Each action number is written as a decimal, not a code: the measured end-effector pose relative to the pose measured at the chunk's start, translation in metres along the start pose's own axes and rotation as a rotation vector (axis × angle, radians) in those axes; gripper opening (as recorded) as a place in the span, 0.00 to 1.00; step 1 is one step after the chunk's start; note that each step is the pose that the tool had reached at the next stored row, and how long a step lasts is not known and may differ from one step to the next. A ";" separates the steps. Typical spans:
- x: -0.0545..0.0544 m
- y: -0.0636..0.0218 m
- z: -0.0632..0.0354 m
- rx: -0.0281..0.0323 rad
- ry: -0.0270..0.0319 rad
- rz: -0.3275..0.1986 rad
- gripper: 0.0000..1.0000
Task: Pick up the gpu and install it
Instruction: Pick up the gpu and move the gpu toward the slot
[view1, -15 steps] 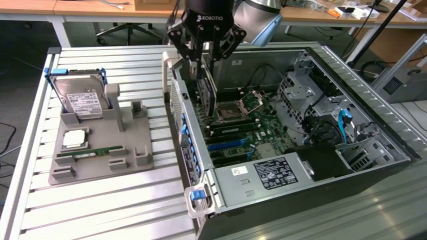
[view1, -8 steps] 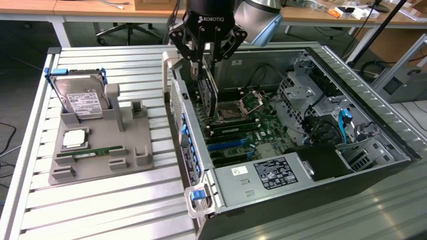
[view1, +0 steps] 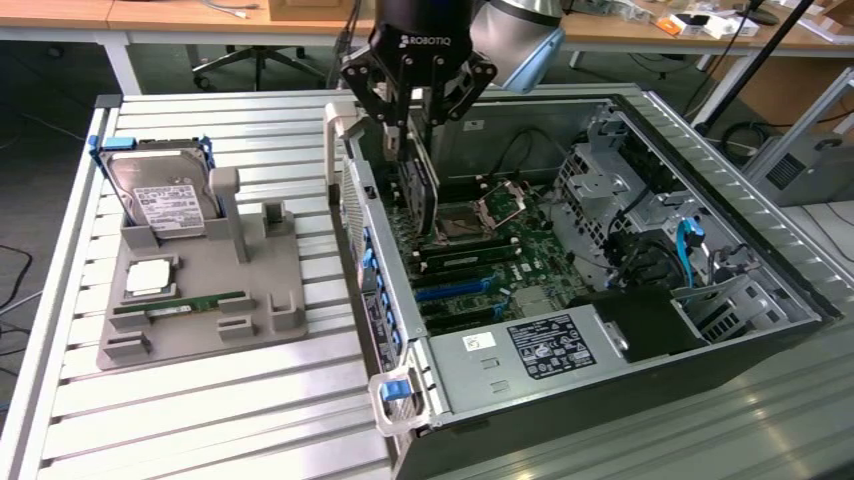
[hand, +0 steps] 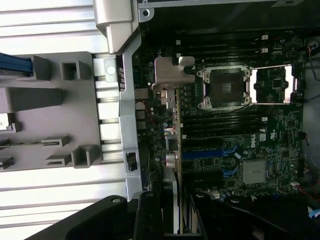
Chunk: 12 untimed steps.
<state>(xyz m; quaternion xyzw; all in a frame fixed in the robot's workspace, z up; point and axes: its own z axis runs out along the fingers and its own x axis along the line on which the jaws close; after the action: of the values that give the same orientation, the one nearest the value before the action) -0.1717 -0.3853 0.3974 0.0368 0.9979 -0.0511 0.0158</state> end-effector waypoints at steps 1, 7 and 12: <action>0.000 0.0000 0.0002 0.0003 0.0000 0.000 0.27; -0.002 0.0003 0.0019 0.0021 -0.0002 0.000 0.27; -0.003 0.0005 0.0028 0.0034 -0.0003 0.000 0.27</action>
<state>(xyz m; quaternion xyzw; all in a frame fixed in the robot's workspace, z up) -0.1682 -0.3853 0.3947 0.0368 0.9978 -0.0528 0.0159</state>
